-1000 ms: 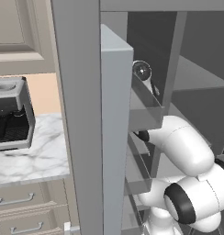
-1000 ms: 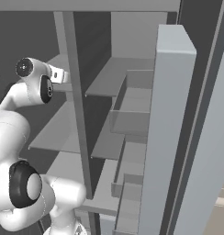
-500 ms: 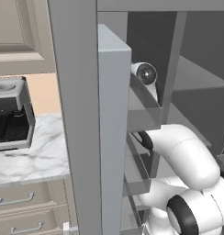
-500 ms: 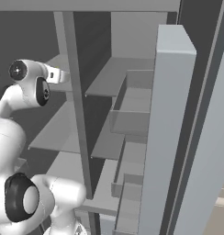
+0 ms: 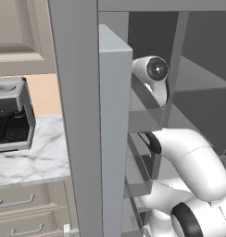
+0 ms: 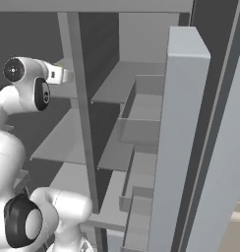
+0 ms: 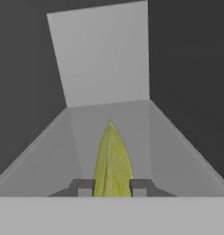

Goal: There is a bowl on the dining counter. Grab a lemon wedge from the fridge and place it in the bowl. Then get the liquor bottle and glass cup from the cabinet and place them next to the bowl.

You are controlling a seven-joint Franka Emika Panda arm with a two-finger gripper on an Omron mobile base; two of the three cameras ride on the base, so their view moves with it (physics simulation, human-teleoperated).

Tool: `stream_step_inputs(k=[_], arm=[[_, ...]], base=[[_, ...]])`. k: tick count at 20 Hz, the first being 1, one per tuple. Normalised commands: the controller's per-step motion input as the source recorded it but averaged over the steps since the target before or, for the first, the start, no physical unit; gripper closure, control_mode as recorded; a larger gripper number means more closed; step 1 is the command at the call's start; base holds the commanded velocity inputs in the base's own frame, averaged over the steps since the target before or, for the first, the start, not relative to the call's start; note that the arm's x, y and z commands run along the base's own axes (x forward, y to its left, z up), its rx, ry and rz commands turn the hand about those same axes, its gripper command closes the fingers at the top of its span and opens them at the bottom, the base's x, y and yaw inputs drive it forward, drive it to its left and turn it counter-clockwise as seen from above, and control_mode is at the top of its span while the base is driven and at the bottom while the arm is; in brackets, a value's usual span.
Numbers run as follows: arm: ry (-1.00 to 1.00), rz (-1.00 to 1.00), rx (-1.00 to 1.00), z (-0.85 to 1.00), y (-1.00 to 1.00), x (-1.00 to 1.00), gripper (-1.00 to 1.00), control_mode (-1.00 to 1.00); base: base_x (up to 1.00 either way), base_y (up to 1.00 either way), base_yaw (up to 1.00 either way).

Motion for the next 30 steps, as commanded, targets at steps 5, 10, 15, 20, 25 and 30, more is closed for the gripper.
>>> stream_step_inputs(k=[5, 10, 15, 20, 25, 30], arm=[[0.0, 0.02, 0.0, 0.27, -0.24, -0.66, 1.0, -1.0], [-0.02, 0.0, 0.0, 0.18, -0.26, -0.94, 1.0, -1.0], [-0.02, 0.0, 0.0, 0.33, -0.4, -0.94, 1.0, -1.0], [0.0, 0.01, 0.0, 0.45, -0.4, -0.93, 1.0, -1.0], [0.0, 0.0, 0.0, 0.39, -0.36, -0.98, 1.0, -1.0], [0.0, 0.0, 0.0, 0.08, -0.14, -0.87, 1.0, -1.0]], base=[[0.0, 0.0, 0.0], [0.0, 0.0, 0.0], [0.0, 0.0, 0.0], [0.0, 0.0, 0.0], [0.0, 0.0, 0.0], [0.0, 0.0, 0.0]])
